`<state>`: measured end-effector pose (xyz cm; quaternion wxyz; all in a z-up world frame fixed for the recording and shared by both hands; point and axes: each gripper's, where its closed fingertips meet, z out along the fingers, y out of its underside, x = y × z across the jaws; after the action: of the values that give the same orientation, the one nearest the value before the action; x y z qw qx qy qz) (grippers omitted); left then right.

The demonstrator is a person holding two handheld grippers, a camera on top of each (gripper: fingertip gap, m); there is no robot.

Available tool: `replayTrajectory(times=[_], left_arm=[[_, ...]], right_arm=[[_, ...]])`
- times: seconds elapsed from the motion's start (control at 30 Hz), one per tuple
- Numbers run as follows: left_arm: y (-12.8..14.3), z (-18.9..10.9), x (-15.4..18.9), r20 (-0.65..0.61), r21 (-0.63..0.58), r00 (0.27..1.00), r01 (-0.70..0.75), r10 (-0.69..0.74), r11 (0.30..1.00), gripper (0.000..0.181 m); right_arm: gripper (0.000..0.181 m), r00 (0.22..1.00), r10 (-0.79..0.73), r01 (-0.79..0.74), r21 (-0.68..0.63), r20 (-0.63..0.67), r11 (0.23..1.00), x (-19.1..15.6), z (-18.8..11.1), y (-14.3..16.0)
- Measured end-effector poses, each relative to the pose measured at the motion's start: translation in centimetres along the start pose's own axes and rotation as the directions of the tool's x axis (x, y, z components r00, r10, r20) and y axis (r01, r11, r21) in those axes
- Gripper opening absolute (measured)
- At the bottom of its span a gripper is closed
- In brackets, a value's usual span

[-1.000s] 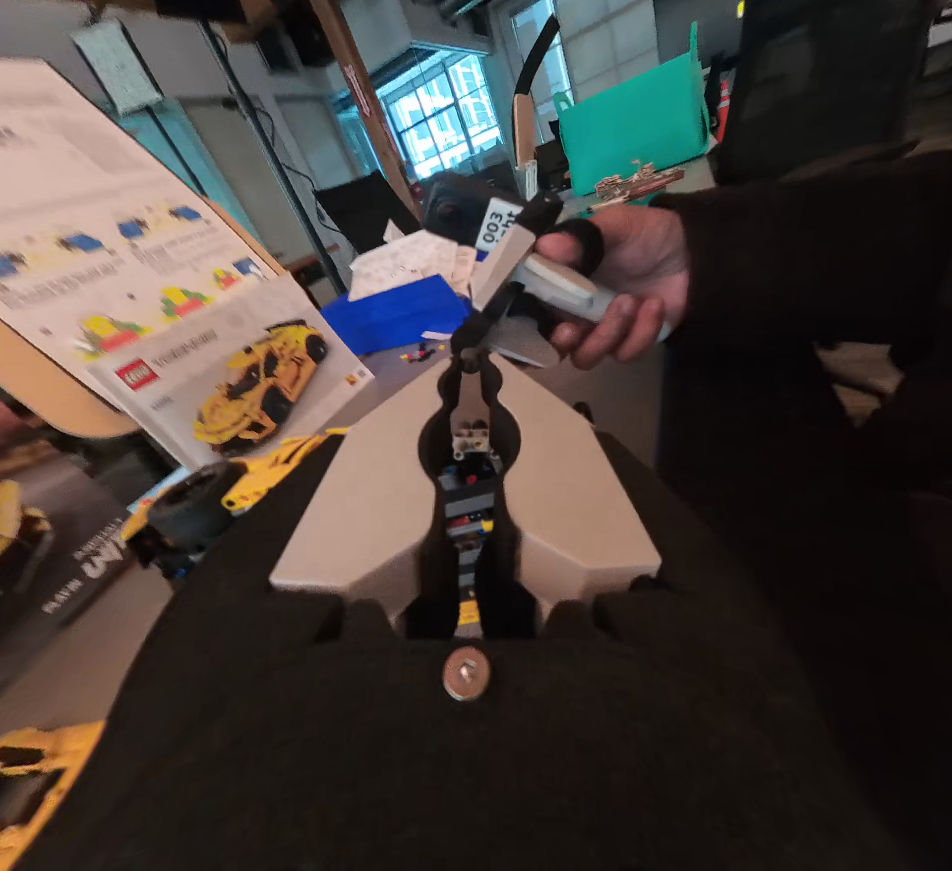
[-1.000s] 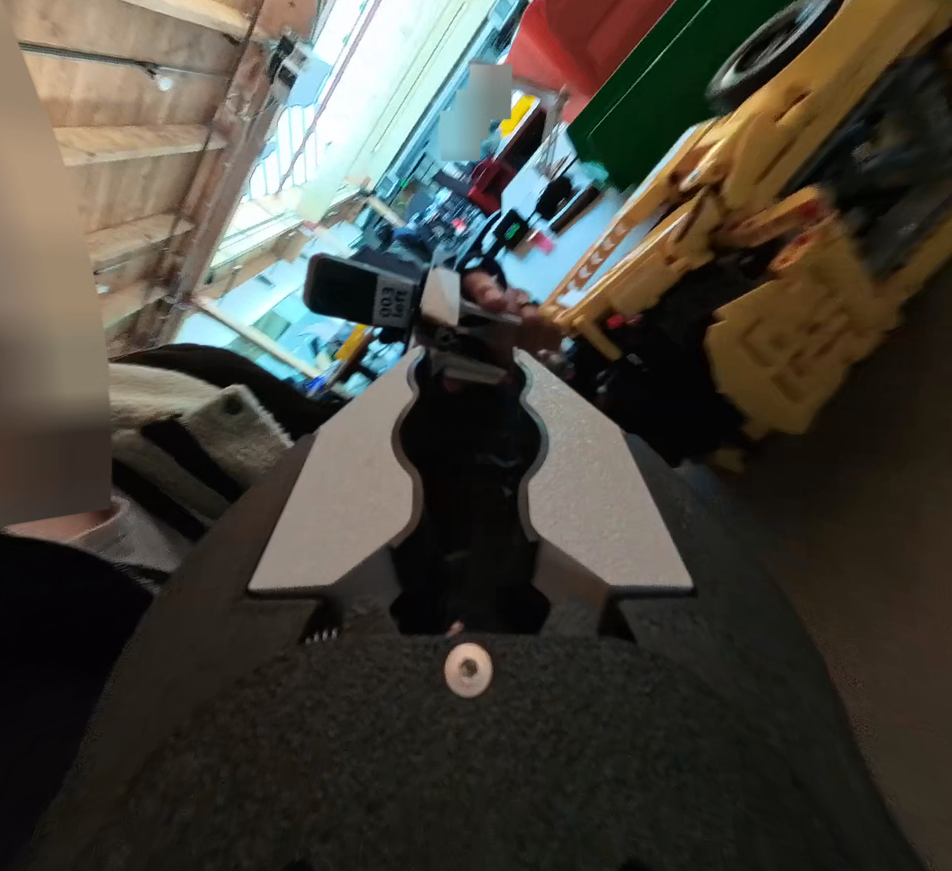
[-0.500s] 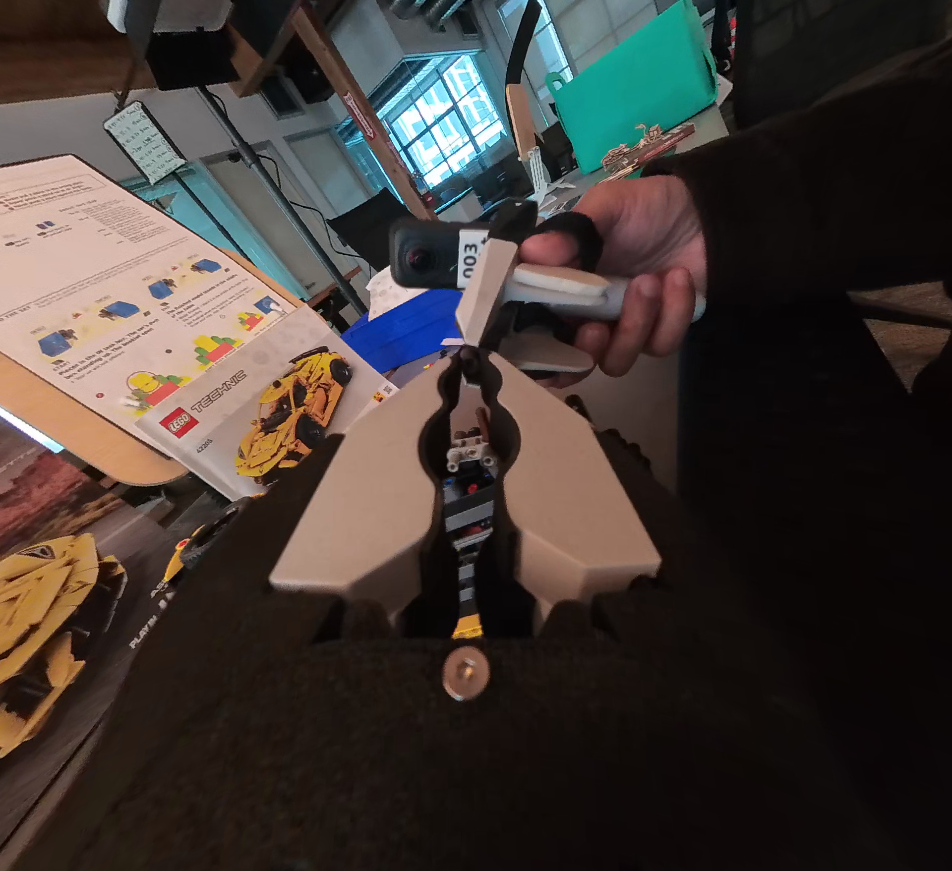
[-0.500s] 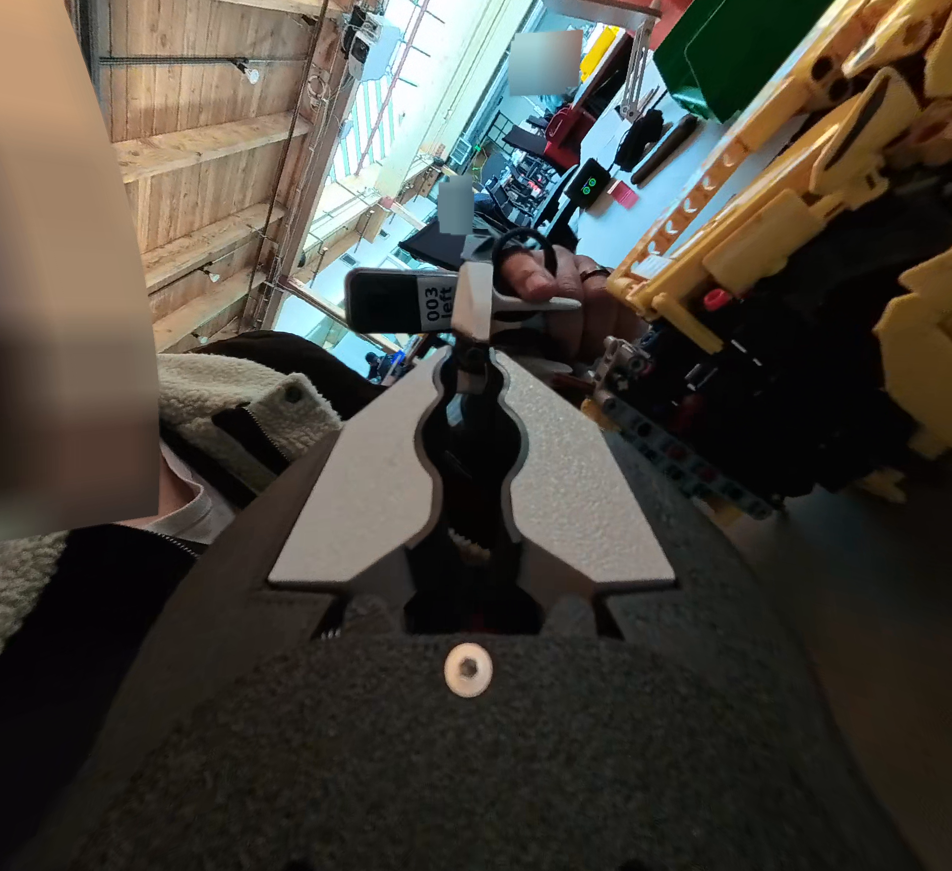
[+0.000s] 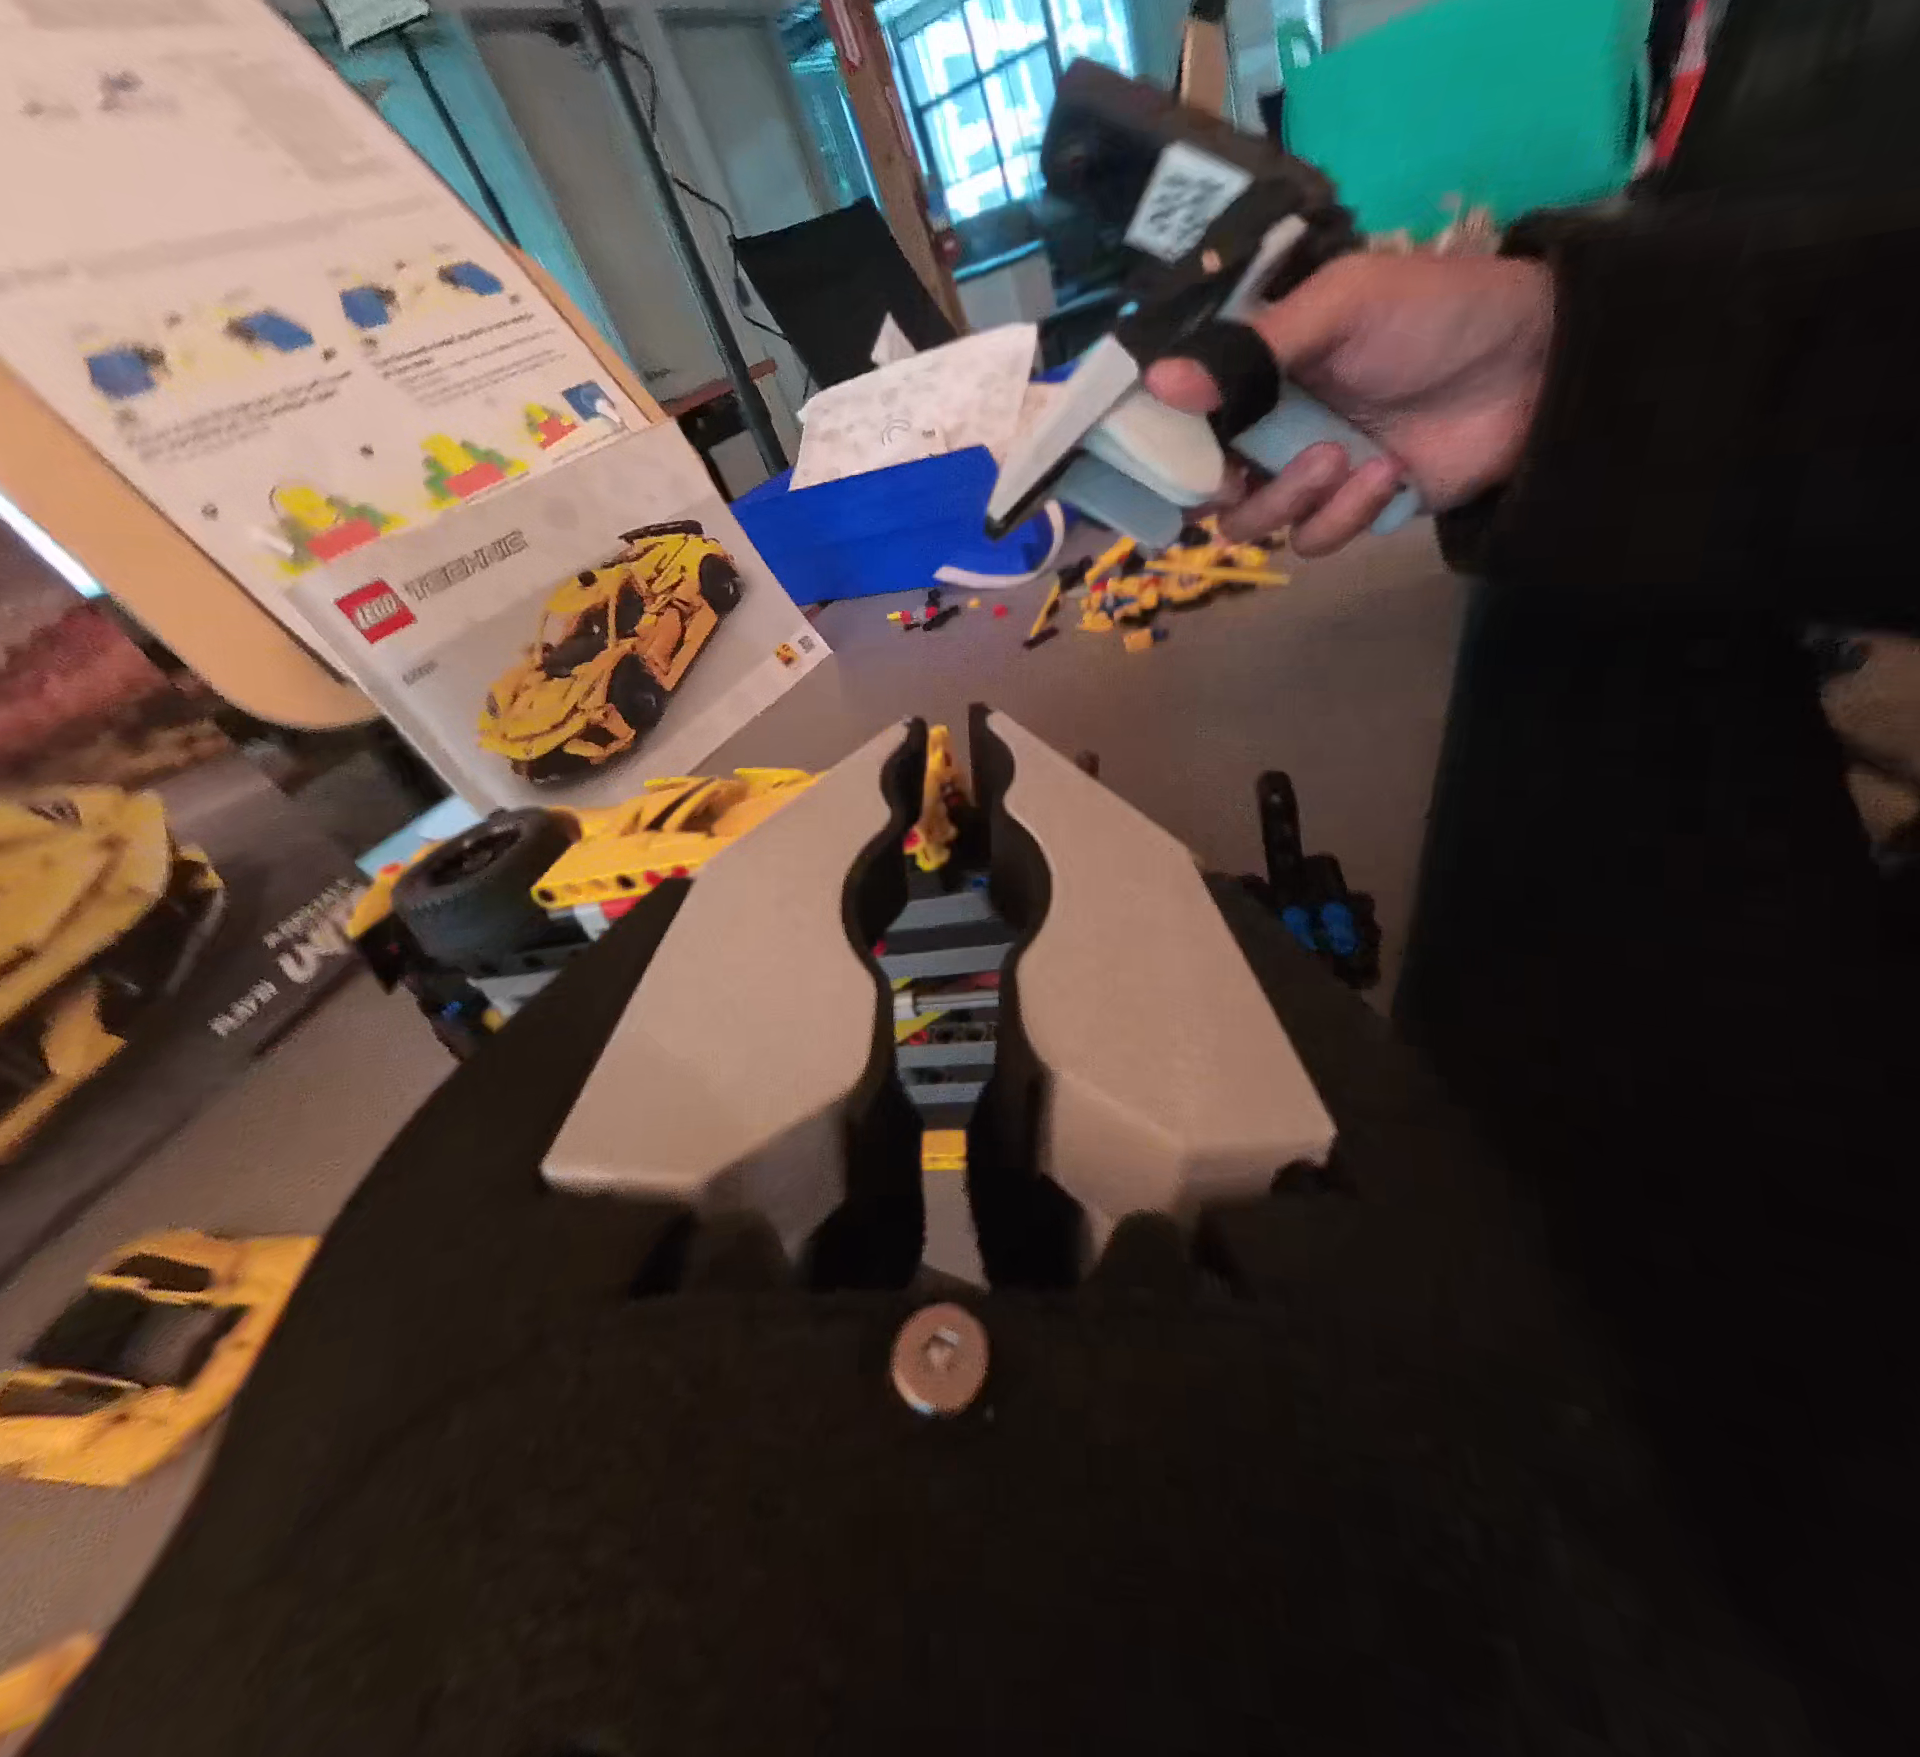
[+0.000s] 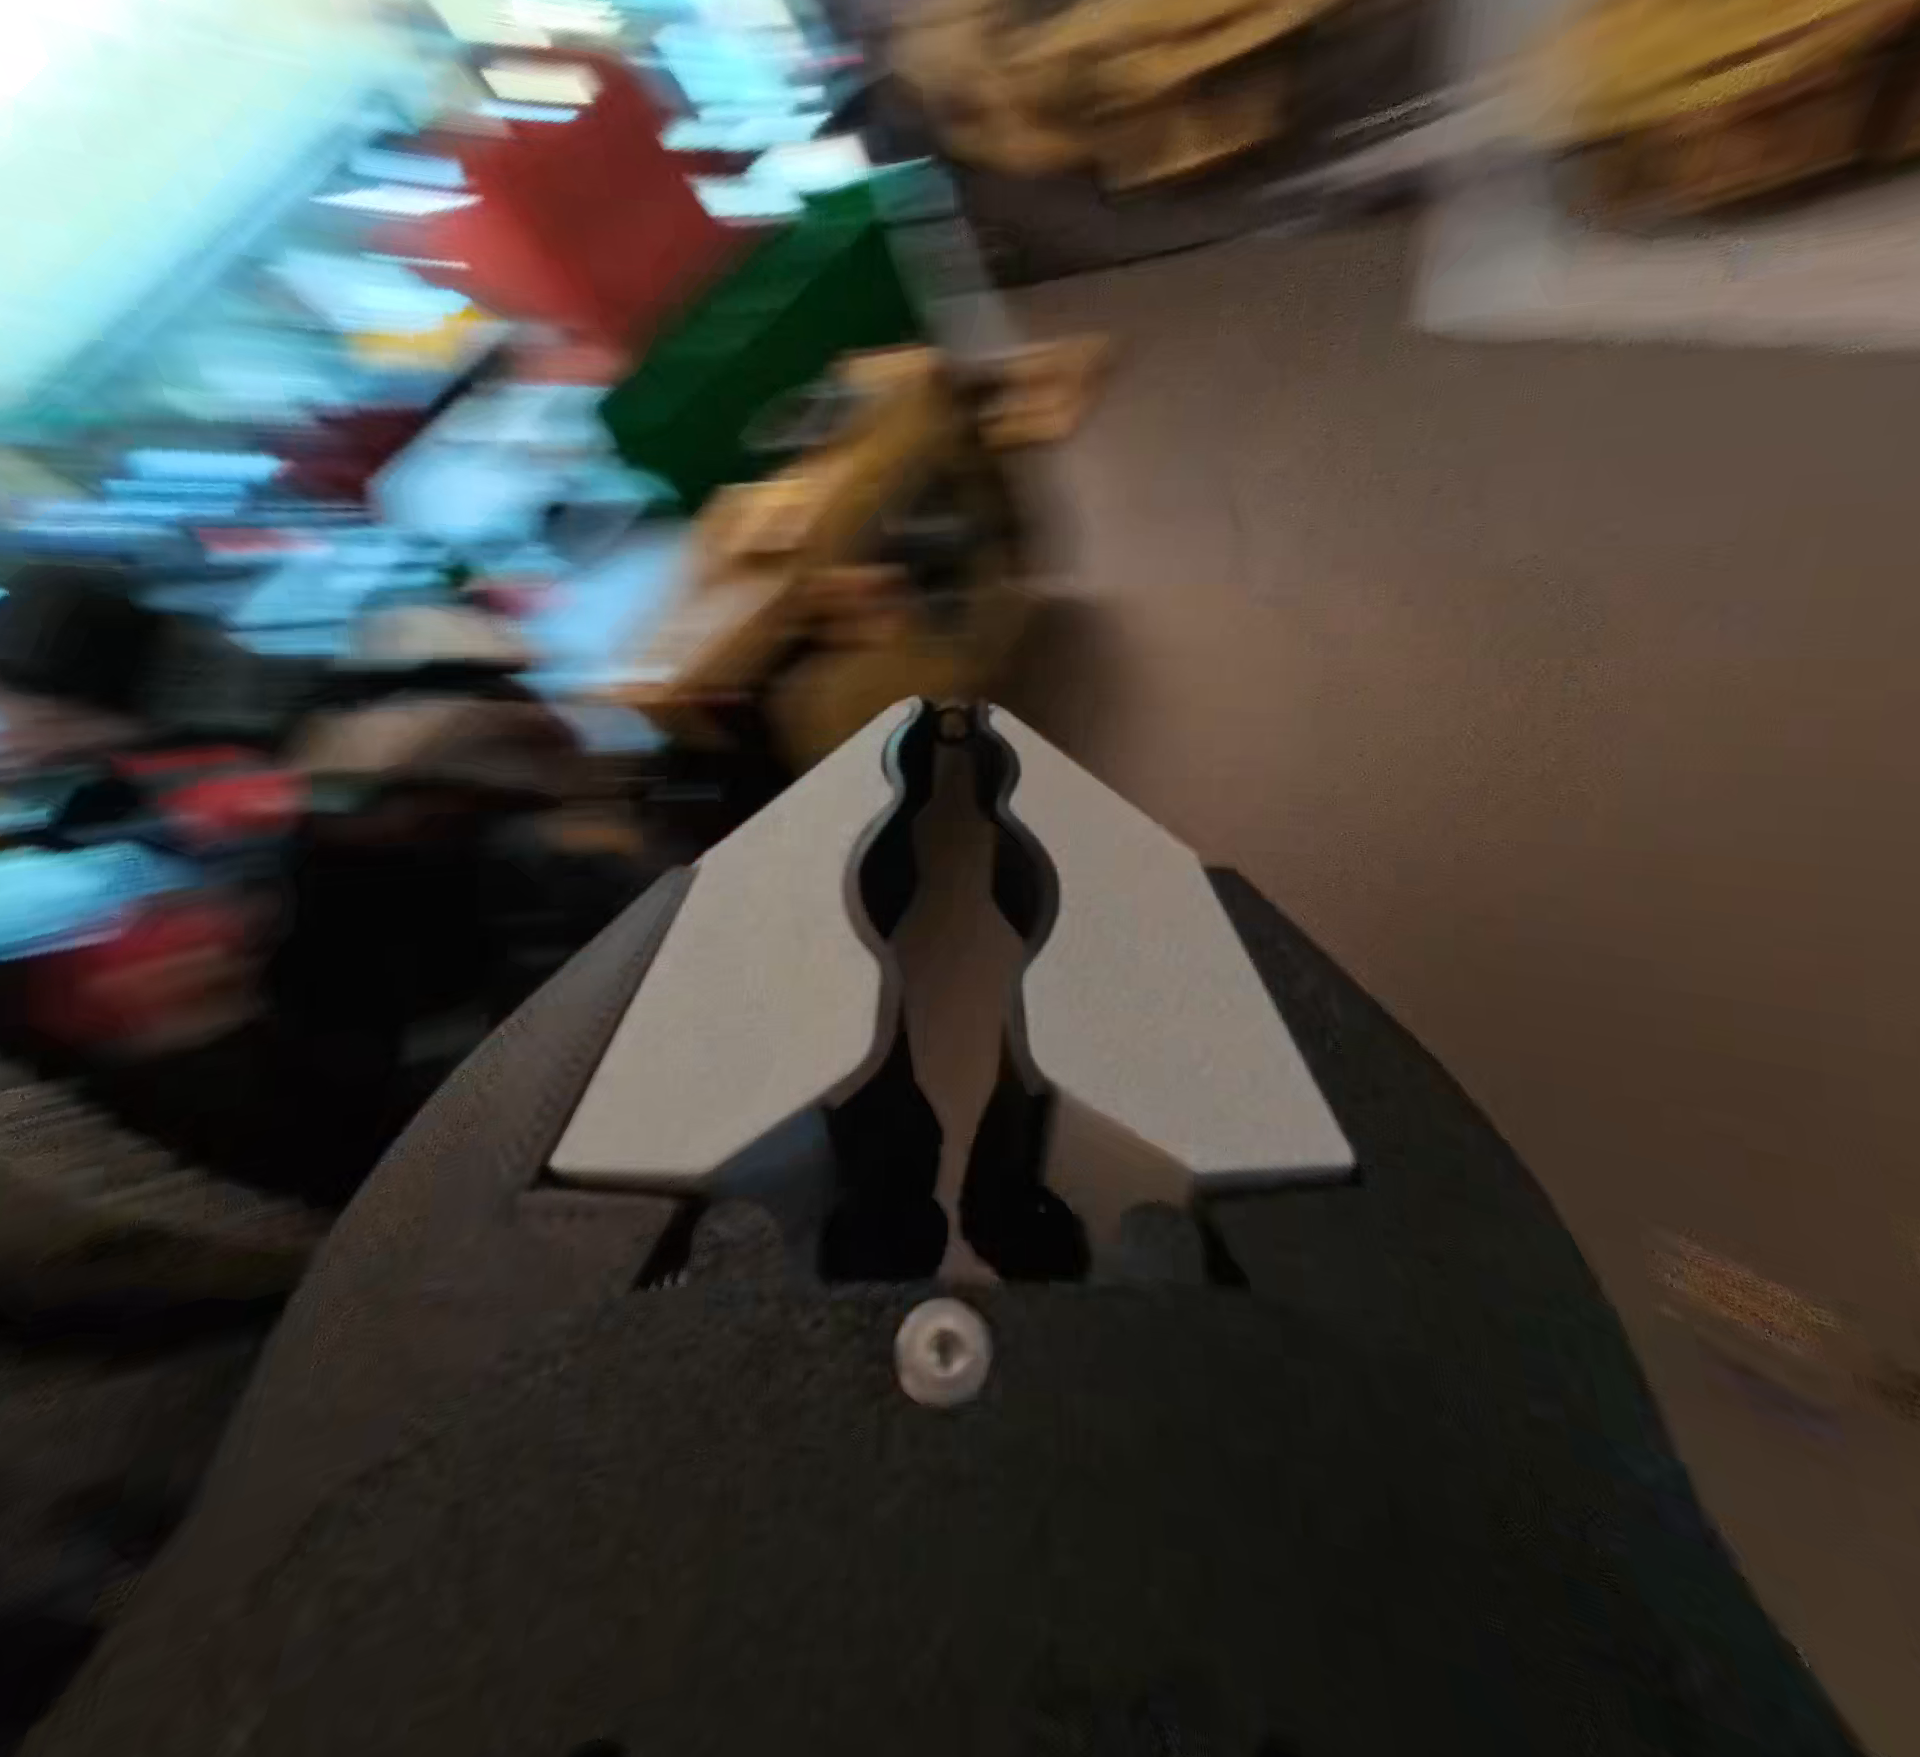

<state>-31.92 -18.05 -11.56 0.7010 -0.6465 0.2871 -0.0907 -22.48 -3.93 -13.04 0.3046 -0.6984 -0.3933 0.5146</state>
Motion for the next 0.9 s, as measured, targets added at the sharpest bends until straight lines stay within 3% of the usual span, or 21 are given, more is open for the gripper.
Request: replayTrajectory(times=[0.03,0.07,0.1,0.13,0.17,0.27,0.33,0.5,0.6,0.67,0.77,0.83,0.9], left_arm=[[-0.2,-0.1,-0.5,-0.001,0.013,0.998,0.063,-0.063,0.998,0.008],[-0.2,-0.2,-1.0,0.007,0.022,0.992,0.123,-0.123,0.992,0.008],[-0.1,-0.3,-1.6,0.014,0.023,0.983,0.181,-0.182,0.983,0.008],[0.3,-0.2,-1.8,0.004,0.014,0.97,0.242,-0.242,0.97,0.009],[0.7,-0.1,-1.9,-0.012,-0.004,0.953,0.302,-0.302,0.953,0.011],[2.1,0.0,-2.7,0.0,-0.051,0.908,0.419,-0.419,0.907,0.012],[2.5,-0.1,-3.0,0.005,-0.053,0.891,0.453,-0.453,0.89,0.013],[2.7,-0.3,-3.5,0.02,-0.042,0.879,0.478,-0.477,0.877,0.013],[2.5,-0.1,-2.3,-0.039,-0.065,0.877,0.476,-0.479,0.877,0.013],[2.4,0.0,-1.7,-0.072,-0.075,0.871,0.481,-0.486,0.873,0.013],[2.1,-0.1,-1.4,-0.107,-0.075,0.845,0.519,-0.524,0.852,0.015],[1.7,-0.4,-1.5,-0.133,-0.054,0.823,0.55,-0.552,0.833,0.016],[1.5,-0.6,-1.2,-0.18,-0.062,0.782,0.596,-0.596,0.801,0.016]], right_arm=[[0.006,0.955,-0.102,0.105,-0.005,-0.278,0.995,5.4,-3.6,-0.7],[0.006,0.831,-0.178,0.167,-0.068,-0.527,0.984,10.8,-7.9,-0.7],[0.006,0.705,-0.211,0.143,-0.155,-0.678,0.977,15.0,-11.7,0.6],[0.006,0.667,-0.201,0.066,-0.212,-0.717,0.975,17.4,-13.8,2.5],[0.006,0.682,-0.147,0.0,-0.202,-0.716,0.979,18.7,-14.6,3.9],[0.006,0.733,-0.022,-0.048,-0.083,-0.68,0.995,19.9,-14.6,4.6],[0.007,0.738,-0.025,-0.101,-0.147,-0.674,0.984,20.5,-14.2,5.9],[0.018,0.745,-0.049,-0.057,-0.137,-0.665,0.989,19.9,-14.0,4.9],[0.022,0.749,-0.062,0.016,-0.076,-0.659,0.997,18.3,-14.6,2.7],[0.03,0.816,-0.086,0.093,-0.017,-0.571,0.995,15.3,-13.2,0.6],[0.03,0.949,-0.204,0.213,0.01,-0.238,0.977,6.3,-7.1,-0.9],[0.029,0.964,-0.258,0.257,0.024,0.071,0.966,-0.8,-2.0,0.3],[0.029,0.946,-0.139,0.151,-0.017,0.293,0.988,-5.6,2.4,2.4]])
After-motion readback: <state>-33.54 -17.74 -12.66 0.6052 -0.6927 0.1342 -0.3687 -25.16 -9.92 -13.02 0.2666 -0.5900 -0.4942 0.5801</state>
